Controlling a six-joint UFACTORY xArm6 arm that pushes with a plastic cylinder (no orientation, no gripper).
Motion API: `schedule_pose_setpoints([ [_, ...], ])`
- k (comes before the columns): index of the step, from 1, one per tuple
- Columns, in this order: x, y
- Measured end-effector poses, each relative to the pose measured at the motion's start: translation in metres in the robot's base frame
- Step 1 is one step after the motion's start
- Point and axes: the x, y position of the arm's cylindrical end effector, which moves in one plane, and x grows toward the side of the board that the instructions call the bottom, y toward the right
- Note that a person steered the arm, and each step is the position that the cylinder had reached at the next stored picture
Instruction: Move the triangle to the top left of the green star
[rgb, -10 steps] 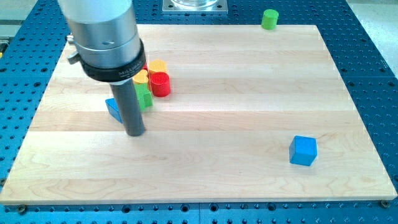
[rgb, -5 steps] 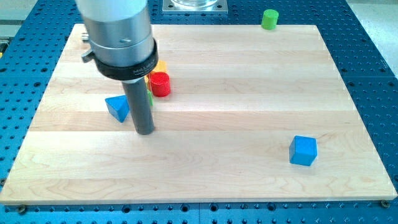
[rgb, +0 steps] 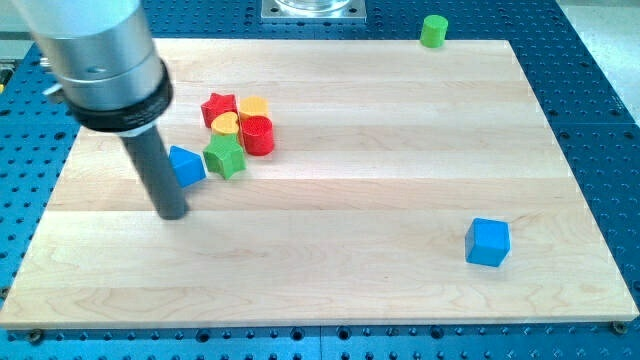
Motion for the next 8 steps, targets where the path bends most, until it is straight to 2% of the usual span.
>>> schedule_pose_setpoints([
  [2, -0.041, -0.008],
  [4, -0.044, -0.037],
  [5, -0.055, -0.021],
  [7, -0.055, -0.013],
  [8, -0.029, -0.010],
])
